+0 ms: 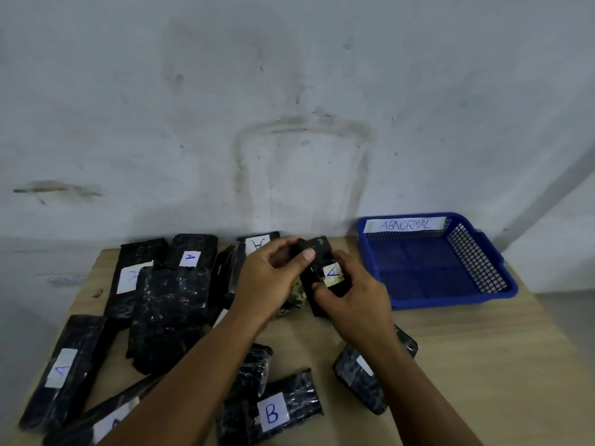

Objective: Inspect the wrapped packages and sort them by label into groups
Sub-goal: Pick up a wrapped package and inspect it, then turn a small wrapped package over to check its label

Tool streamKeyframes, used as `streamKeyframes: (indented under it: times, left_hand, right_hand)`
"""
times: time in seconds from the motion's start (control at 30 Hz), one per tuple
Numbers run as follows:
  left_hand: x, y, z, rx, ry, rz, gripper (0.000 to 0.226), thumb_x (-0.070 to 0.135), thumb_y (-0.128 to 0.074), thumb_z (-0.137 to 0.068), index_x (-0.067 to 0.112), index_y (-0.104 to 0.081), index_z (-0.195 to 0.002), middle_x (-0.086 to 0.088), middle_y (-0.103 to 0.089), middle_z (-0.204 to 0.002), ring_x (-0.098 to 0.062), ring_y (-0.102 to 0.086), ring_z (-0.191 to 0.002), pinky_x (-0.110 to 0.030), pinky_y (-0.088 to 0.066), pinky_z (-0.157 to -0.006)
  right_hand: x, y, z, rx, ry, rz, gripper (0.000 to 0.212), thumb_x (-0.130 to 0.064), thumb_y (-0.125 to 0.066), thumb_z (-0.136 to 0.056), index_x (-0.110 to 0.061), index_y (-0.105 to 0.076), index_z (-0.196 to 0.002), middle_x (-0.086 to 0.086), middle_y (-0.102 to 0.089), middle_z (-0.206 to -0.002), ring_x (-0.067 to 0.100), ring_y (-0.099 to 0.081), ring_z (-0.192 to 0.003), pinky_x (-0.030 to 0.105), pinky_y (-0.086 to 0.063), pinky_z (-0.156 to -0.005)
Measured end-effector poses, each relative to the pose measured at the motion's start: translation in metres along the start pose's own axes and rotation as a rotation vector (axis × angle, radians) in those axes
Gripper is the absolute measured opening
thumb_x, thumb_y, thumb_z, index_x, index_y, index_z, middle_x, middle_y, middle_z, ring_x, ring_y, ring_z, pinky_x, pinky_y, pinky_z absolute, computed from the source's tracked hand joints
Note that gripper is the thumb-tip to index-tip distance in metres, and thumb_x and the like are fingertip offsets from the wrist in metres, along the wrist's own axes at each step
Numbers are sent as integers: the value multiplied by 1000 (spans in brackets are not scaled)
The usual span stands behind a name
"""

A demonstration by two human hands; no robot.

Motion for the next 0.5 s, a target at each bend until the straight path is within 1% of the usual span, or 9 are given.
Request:
streamKeyframes:
  times: [0.03,0.07,0.1,0.17,0.2,0.3,0.4,0.43,0.5]
  left_hand:
    - [-10,-11,-3,-54,11,-44,33,27,-80,-87,23,-70,-118,10,-76,-104,4,-71,-98,-13,-55,-81]
    - [-23,-20,-7,-83,22,-117,35,29,-79,-88,25,-69,-122,12,-74,-106,6,-69,-98,-11,-54,-81]
    - [-38,-25,-11,-88,33,-204,35,30,-78,-89,24,-69,-122,12,-73,-106,6,-68,-97,-14,-55,-83]
    - [-72,-31,-19,-66,78,-361,29,29,-78,-88,22,-72,-116,8,-73,-104,-2,-69,-97,-23,-55,-86]
    - [-89,-32,-21,-51,115,-414,26,29,-78,-88,22,-73,-113,7,-73,-103,-7,-69,-98,-25,-53,-85]
    - [-130,-37,-21,-19,200,-525,19,26,-74,-90,23,-72,-109,9,-69,-102,-11,-65,-100,-23,-44,-79]
    - [-156,-44,-19,21,238,-576,15,24,-72,-91,25,-71,-106,12,-68,-101,-9,-64,-99,-20,-44,-77]
    - [-162,-47,-18,22,247,-606,14,24,-72,-92,26,-71,-105,13,-69,-97,-9,-65,-96,-15,-42,-74]
    - [-170,-59,-19,-17,234,-692,13,25,-70,-93,27,-71,-106,16,-68,-88,-4,-64,-87,-2,-34,-70]
  right_hand:
    - [19,4,-3,30,-41,10,57,-38,-77,-84,-37,-60,-138,-12,-74,-104,6,-68,-89,34,-59,-78]
    - [39,8,-7,64,-81,19,57,-40,-77,-85,-36,-60,-139,-10,-74,-106,10,-68,-92,35,-58,-81]
    - [58,13,-12,95,-117,28,56,-42,-76,-85,-36,-59,-139,-8,-73,-109,13,-68,-96,37,-58,-84]
    - [98,25,-28,146,-179,53,55,-45,-73,-87,-34,-57,-139,-4,-72,-115,19,-67,-103,42,-57,-89]
    - [118,32,-38,171,-210,72,55,-46,-72,-89,-32,-56,-140,-1,-71,-117,22,-67,-106,43,-56,-90]
    - [171,51,-72,221,-307,140,57,-45,-70,-94,-24,-52,-144,9,-66,-126,31,-63,-114,45,-53,-92]
    - [215,52,-110,173,-388,229,56,-44,-67,-96,-20,-50,-143,14,-62,-130,37,-60,-117,49,-53,-90]
    - [226,48,-120,136,-403,262,55,-43,-67,-97,-19,-50,-143,16,-61,-130,39,-59,-118,50,-53,-89]
    - [244,35,-141,44,-405,321,55,-42,-66,-98,-17,-49,-144,19,-60,-130,42,-59,-117,48,-51,-88]
Point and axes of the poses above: each hand's wrist, its own z-axis away from the middle knuckle, its own y-axis out of the back of the hand, x = y × z, the point moved 8 cm from there along -z, towards the middle knuckle
